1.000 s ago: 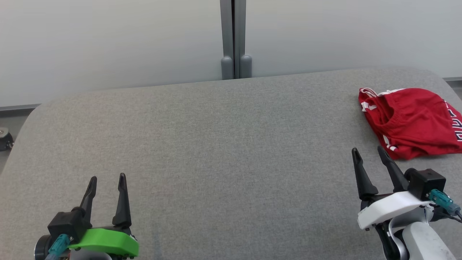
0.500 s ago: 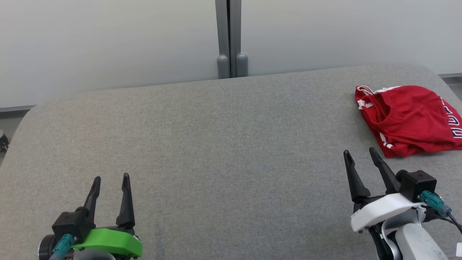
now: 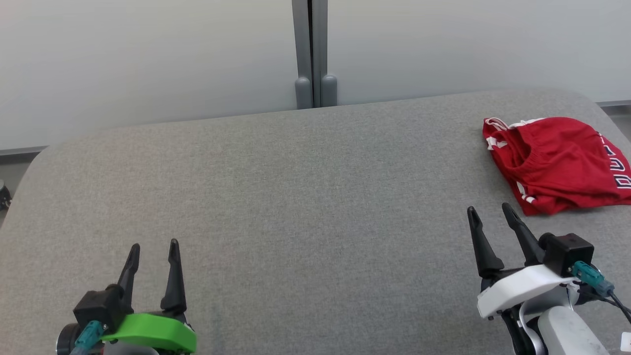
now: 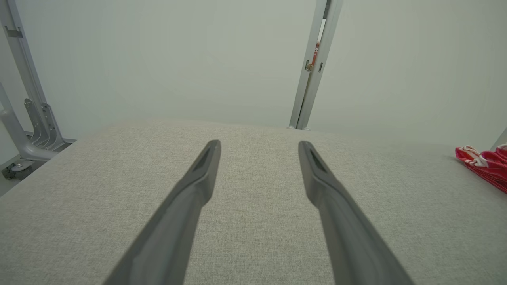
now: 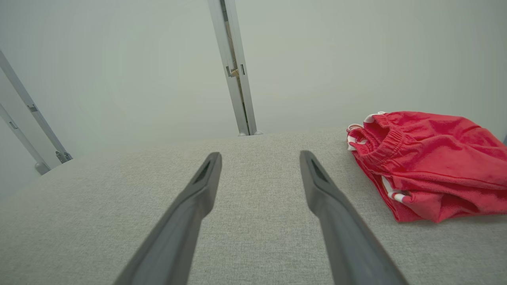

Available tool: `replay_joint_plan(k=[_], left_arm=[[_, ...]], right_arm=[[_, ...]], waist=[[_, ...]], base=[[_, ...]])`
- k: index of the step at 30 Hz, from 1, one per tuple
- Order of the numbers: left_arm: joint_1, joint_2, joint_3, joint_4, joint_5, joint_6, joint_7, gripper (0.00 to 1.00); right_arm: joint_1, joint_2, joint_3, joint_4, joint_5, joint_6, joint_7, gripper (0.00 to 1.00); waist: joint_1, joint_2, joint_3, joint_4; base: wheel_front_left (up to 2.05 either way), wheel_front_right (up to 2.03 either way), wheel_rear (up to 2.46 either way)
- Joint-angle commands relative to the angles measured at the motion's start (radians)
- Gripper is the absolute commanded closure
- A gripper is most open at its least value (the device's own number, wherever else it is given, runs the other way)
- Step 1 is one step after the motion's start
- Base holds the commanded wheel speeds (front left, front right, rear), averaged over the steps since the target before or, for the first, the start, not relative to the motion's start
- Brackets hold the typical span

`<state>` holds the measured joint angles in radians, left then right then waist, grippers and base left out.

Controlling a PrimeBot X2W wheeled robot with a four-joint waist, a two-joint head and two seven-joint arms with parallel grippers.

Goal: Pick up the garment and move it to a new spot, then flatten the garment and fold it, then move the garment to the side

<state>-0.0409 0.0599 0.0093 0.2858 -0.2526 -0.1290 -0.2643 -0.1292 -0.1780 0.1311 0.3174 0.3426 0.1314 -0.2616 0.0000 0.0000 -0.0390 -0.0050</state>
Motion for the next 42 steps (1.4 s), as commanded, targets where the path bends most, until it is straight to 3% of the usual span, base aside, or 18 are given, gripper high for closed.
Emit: replay_joint_plan(k=[1, 4, 20, 42], left_arm=[[0.000, 0.000, -0.002, 0.003, -0.004, 0.000, 0.000, 1.00], [0.008, -0.006, -0.005, 0.027, -0.010, 0.000, 0.003, 1.00], [-0.011, -0.006, 0.020, 0.011, -0.294, 0.000, 0.083, 1.00], [-0.031, -0.007, 0.044, -0.006, -0.605, -0.001, 0.168, 1.00]], right_arm=[[0.000, 0.001, -0.001, 0.001, 0.001, 0.000, 0.000, 1.00], [0.013, 0.009, 0.000, 0.019, 0.007, 0.000, 0.003, 1.00], [0.013, 0.034, -0.053, -0.002, 0.273, 0.000, 0.082, 1.00], [0.013, 0.061, -0.110, -0.025, 0.564, 0.000, 0.168, 1.00]], waist=[[0.0000, 0.0000, -0.001, 0.000], [0.0000, 0.0000, 0.000, 0.000], [0.0000, 0.0000, 0.005, 0.001], [0.0000, 0.0000, 0.012, 0.002]], base=[[0.00, 0.00, 0.00], [0.00, 0.00, 0.00], [0.00, 0.00, 0.00], [0.00, 0.00, 0.00]])
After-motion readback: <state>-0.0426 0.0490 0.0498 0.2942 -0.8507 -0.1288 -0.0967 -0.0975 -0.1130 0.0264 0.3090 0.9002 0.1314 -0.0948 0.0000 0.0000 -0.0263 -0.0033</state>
